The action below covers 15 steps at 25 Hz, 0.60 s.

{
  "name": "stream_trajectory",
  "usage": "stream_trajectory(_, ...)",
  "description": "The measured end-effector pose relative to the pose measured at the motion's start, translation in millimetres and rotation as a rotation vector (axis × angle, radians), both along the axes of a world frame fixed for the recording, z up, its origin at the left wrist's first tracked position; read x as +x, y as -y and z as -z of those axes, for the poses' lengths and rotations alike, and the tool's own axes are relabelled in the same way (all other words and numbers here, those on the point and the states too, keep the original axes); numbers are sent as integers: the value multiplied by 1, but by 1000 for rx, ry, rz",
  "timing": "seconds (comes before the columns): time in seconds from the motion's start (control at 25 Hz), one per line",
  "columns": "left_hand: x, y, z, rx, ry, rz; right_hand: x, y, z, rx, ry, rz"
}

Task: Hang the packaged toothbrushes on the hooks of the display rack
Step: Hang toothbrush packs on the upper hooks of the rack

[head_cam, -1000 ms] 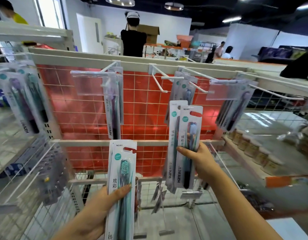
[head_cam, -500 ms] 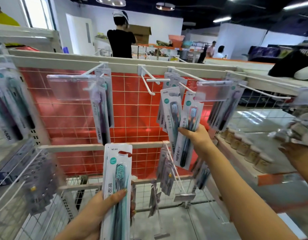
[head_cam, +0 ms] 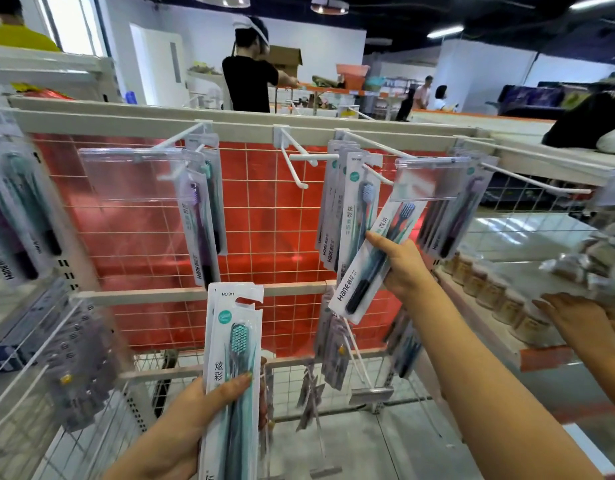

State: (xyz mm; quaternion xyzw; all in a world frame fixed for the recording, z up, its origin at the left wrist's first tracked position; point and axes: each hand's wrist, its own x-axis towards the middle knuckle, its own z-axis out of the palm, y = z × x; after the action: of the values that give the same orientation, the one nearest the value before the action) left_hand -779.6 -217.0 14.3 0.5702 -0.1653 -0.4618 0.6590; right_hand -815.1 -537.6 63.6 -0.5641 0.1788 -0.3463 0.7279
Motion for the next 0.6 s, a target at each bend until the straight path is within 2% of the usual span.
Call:
stream_trajectory(0.2,1,7,-1,5,22,15,-1,12,4,77,8,5)
stream_trajectory(0.4,-3,16,-3,0,-17,2,-14,17,18,41,-35,7)
stream_trajectory(0.52,-3,17,-3,6,-15,11,-28,15,30,43,-129,21)
stream_trajectory(0.6,-3,18,-5,5,-11,4,-35,10,34,-29,-216,25)
